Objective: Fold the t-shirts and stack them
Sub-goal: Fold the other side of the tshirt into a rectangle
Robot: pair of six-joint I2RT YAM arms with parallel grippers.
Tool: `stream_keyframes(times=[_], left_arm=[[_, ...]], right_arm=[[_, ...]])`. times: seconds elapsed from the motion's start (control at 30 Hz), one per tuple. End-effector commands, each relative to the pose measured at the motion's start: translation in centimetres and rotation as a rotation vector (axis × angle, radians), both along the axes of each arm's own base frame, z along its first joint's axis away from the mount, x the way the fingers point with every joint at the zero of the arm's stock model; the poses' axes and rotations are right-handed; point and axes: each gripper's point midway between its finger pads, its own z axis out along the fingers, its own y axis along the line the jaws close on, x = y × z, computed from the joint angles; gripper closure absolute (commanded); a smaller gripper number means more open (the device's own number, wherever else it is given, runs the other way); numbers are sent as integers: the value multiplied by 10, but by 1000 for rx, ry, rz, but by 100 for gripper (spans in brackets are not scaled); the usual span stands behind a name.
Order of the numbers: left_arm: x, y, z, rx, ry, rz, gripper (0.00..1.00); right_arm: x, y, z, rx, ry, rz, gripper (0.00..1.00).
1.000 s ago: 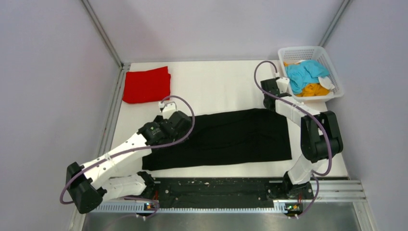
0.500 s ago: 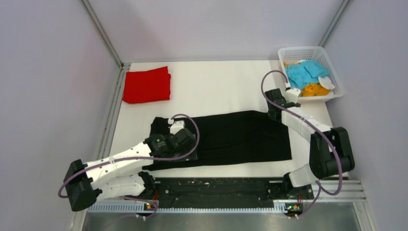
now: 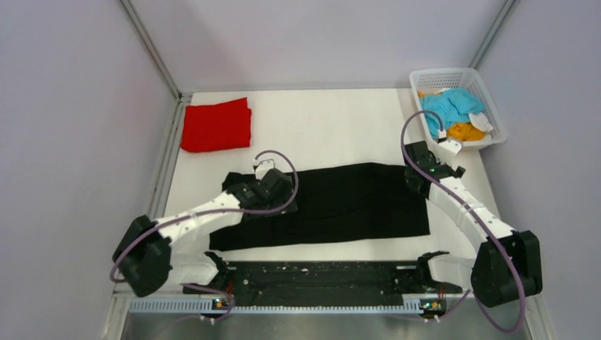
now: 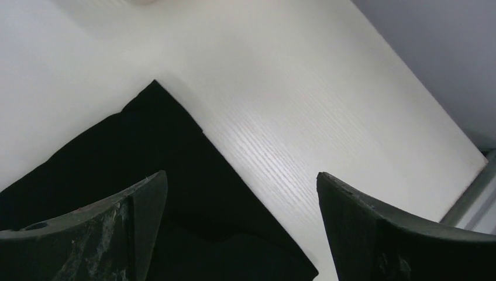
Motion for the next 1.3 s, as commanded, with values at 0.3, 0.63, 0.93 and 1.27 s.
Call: stream_keyframes(times=[0.3,0.63,0.93,1.27], left_arm=[[25,-93,-23,-98,94,-325,1],[1,-78,-24,133,80,-347,1],[-48,-164,-28,-90,119,-698,1],[-47,-138,1,8,7,-583,1]], right_arm=[[10,51,26,243,-278,312,6],[11,72,26,293,-269,453,7],[12,80,21,305,-252,498,8],[10,81,16,306,-239,513,10]])
